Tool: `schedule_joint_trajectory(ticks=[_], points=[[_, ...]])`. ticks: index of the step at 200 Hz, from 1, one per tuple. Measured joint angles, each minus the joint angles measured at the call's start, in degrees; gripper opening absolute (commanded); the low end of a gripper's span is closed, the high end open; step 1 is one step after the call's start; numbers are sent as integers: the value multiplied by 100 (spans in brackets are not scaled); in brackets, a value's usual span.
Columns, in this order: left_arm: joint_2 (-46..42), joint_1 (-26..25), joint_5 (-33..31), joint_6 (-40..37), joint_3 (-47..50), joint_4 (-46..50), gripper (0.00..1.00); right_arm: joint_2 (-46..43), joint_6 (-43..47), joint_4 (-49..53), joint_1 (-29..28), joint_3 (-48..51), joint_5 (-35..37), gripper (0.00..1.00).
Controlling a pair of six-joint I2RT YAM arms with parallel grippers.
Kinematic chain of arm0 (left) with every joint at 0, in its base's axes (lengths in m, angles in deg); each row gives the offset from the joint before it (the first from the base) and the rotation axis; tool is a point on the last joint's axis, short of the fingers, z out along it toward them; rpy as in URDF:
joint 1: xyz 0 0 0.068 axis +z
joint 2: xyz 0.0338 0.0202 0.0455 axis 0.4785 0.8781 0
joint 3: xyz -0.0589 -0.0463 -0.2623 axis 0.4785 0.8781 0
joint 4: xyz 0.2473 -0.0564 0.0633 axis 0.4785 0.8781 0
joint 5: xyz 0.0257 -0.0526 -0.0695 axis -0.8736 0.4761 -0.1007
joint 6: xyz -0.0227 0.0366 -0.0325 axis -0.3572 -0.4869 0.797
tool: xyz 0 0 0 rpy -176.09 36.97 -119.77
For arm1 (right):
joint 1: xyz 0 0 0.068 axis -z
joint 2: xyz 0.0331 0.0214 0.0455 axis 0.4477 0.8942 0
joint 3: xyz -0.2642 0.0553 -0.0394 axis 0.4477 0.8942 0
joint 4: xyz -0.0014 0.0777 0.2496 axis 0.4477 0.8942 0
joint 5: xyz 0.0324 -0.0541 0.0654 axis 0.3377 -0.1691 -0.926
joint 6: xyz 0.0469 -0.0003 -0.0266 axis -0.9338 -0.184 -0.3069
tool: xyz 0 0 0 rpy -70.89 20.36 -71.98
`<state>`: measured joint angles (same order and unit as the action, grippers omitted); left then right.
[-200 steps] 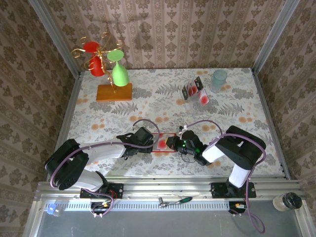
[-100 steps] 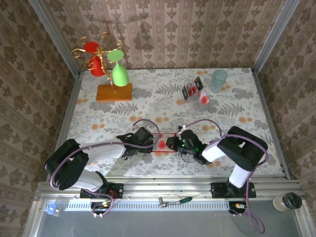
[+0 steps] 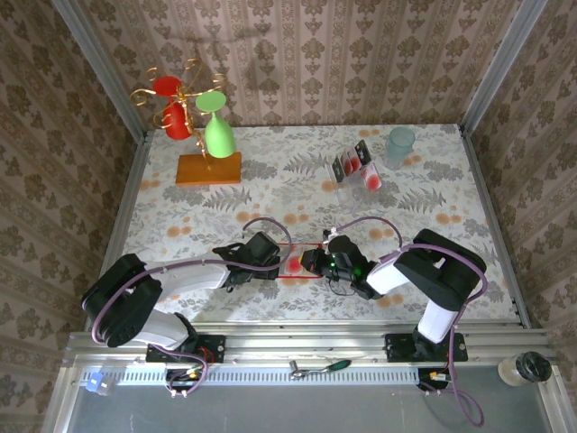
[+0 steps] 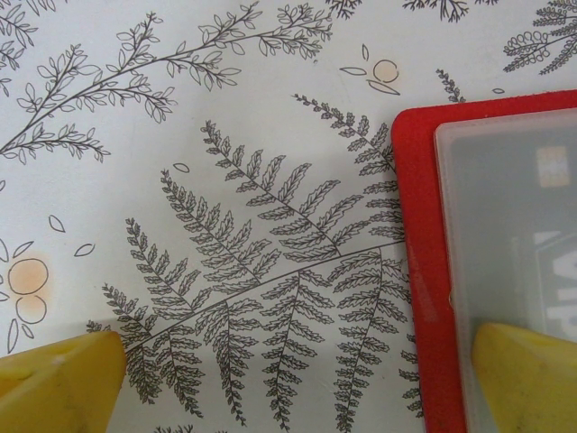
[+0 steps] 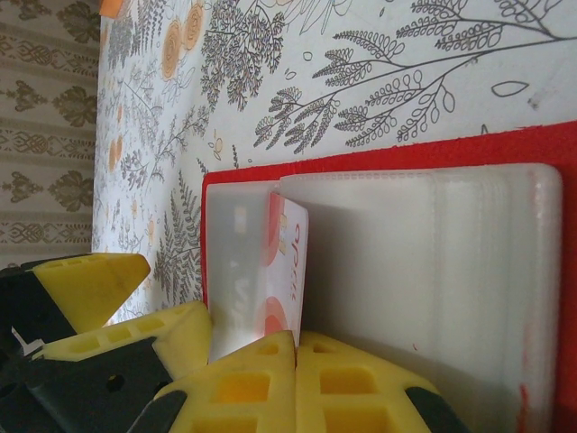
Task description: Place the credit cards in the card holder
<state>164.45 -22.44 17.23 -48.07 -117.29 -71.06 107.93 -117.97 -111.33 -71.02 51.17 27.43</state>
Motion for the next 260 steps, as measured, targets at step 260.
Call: schedule_joint_trajectory(ticks=[260], points=[[-149, 0, 2, 0, 114, -2, 100, 363, 1620, 3821, 22, -2400, -343, 12]])
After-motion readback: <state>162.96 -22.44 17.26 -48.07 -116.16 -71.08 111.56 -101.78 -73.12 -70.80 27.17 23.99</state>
